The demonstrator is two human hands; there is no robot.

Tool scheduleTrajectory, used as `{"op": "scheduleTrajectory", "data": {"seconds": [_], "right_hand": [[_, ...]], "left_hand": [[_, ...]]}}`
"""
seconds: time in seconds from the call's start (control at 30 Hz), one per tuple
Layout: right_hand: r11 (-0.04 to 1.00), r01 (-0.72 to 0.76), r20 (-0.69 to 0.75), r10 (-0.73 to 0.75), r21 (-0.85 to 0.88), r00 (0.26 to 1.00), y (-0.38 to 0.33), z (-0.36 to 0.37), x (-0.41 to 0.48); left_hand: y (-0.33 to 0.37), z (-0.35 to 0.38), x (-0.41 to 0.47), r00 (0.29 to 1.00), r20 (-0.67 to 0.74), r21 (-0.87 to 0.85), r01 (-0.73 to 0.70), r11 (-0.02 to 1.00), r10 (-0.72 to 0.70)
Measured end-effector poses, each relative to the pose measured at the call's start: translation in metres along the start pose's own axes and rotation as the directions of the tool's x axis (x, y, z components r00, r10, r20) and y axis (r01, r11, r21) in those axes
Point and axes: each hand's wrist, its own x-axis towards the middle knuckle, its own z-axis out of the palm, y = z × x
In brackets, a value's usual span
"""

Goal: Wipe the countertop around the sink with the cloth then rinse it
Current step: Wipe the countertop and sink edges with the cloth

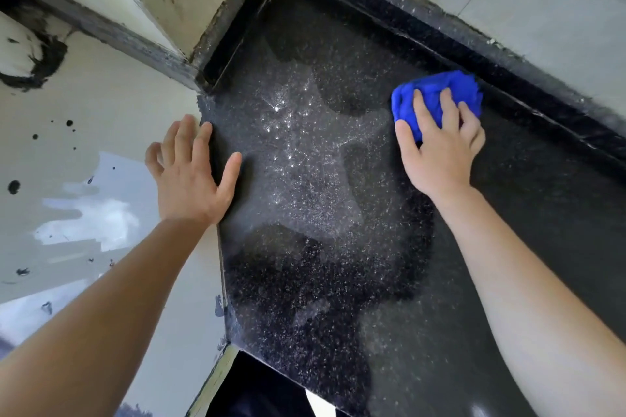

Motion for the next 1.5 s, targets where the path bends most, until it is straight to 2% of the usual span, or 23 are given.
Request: {"op": "scheduleTrajectory", "data": {"seconds": [0.13,0.3,0.47,0.53,0.73,0.87,0.97,1.27,1.37,1.5], "right_hand": [[0.989,0.148,0.04,-0.148,0.003,0.988,-0.04,0.002,0.007],[0.933,0.354,0.104,-0.358,0.058,0.928,-0.131,0.005,0.053],[0.889,0.449,0.125,-0.457,0.085,0.881,-0.213,0.016,0.079],[0.873,0.482,0.106,-0.487,0.066,0.867,-0.211,0.019,0.076],[0.75,0.661,0.1,-0.656,-0.027,0.748,-0.148,0.012,0.035],[0.761,0.648,0.133,-0.639,-0.036,0.757,-0.097,0.002,0.002],[0.763,0.645,0.155,-0.633,-0.039,0.758,-0.09,-0.002,0.004],[0.847,0.53,0.122,-0.532,0.053,0.838,-0.192,0.012,0.091],[0.862,0.505,0.06,-0.506,0.04,0.86,-0.187,0.018,0.068],[0.867,0.495,0.013,-0.497,0.062,0.868,-0.127,0.019,-0.006]], "left_hand": [[0.001,0.0,0.0,1.0,0.005,0.005,-0.001,1.0,0.001],[-0.001,0.001,0.0,1.0,-0.006,0.011,-0.007,1.0,0.007],[-0.004,0.004,0.001,0.999,-0.037,-0.004,-0.014,1.0,0.014],[-0.005,0.004,0.001,0.999,-0.037,-0.007,-0.014,1.0,0.013],[-0.005,0.005,0.001,0.999,-0.035,-0.002,-0.019,1.0,0.019],[-0.004,0.003,0.001,1.0,-0.018,0.001,-0.007,1.0,0.007],[-0.002,0.002,0.001,1.0,-0.011,-0.006,-0.003,1.0,0.003],[-0.004,0.004,0.002,1.0,-0.008,0.011,-0.002,1.0,0.002],[-0.006,0.005,0.002,1.0,0.002,0.015,0.004,1.0,-0.004],[-0.005,0.003,0.002,1.0,-0.003,-0.001,-0.003,1.0,0.003]]}}
